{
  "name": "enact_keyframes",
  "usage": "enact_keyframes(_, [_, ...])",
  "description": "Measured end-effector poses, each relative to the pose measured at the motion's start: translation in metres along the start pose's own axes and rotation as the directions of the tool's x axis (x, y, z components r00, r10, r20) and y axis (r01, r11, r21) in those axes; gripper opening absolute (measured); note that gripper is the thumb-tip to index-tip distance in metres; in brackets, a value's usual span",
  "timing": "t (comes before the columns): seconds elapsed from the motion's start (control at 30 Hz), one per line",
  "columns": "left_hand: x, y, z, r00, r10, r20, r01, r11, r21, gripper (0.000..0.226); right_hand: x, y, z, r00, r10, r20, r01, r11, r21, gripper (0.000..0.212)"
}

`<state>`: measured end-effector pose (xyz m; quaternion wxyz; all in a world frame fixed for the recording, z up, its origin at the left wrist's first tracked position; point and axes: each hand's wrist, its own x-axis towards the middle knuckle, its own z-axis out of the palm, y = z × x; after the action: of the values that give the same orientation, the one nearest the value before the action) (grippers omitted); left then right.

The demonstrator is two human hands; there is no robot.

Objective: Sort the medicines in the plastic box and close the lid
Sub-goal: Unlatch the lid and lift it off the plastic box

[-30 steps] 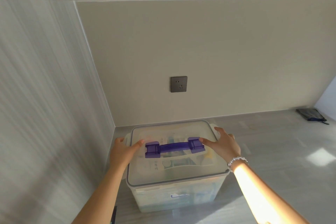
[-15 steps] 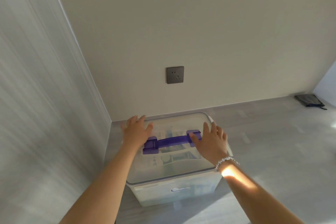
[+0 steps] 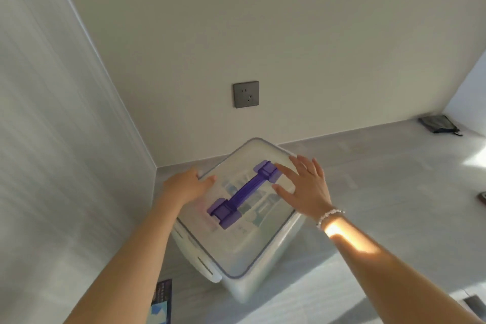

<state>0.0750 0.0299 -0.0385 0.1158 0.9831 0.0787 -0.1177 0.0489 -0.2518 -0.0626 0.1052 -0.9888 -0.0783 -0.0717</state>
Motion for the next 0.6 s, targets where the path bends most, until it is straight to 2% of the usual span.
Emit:
enact_keyframes(0.07, [-0.006, -0.003, -0.003, 0.997, -0.048, 0.062, 0.047, 0.999, 0.027, 0.079, 0.003, -0.003, -0.001, 0.993, 0.119, 0.008, -0.120, 0.990, 0.075, 0.075])
enact_keyframes(0.1, [-0.008, -0.004, -0.004, 0.994, -0.074, 0.080, 0.073, 0.997, 0.021, 0.081, -0.001, -0.009, -0.001, 0.973, 0.230, 0.009, -0.228, 0.956, 0.187, 0.084])
enact_keyframes(0.13, [-0.009, -0.005, -0.004, 0.991, -0.091, 0.097, 0.093, 0.996, -0.014, 0.083, -0.006, -0.017, 0.000, 0.935, 0.352, 0.029, -0.341, 0.877, 0.338, 0.093])
enact_keyframes(0.2, [-0.009, -0.005, -0.002, 0.986, -0.082, 0.144, 0.107, 0.980, -0.171, 0.083, -0.019, -0.033, 0.004, 0.833, 0.539, 0.129, -0.498, 0.626, 0.600, 0.102])
enact_keyframes(0.3, [-0.008, -0.005, 0.004, 0.971, -0.052, 0.231, 0.147, 0.899, -0.412, 0.083, -0.032, -0.049, 0.011, 0.685, 0.653, 0.324, -0.640, 0.325, 0.696, 0.097])
enact_keyframes(0.37, [-0.006, -0.006, 0.005, 0.957, -0.050, 0.286, 0.200, 0.828, -0.524, 0.082, -0.035, -0.052, 0.014, 0.614, 0.665, 0.426, -0.673, 0.159, 0.722, 0.088])
enact_keyframes(0.43, [-0.003, -0.009, 0.006, 0.932, -0.030, 0.361, 0.262, 0.743, -0.616, 0.080, -0.035, -0.051, 0.015, 0.597, 0.642, 0.481, -0.642, 0.023, 0.767, 0.084])
enact_keyframes(0.53, [0.002, -0.014, 0.006, 0.944, -0.067, 0.324, 0.280, 0.683, -0.675, 0.089, -0.033, -0.051, 0.016, 0.569, 0.660, 0.491, -0.612, -0.060, 0.788, 0.085])
enact_keyframes(0.6, [0.003, -0.015, 0.008, 0.962, -0.103, 0.253, 0.249, 0.713, -0.655, 0.097, -0.033, -0.051, 0.016, 0.563, 0.674, 0.479, -0.607, -0.056, 0.793, 0.082])
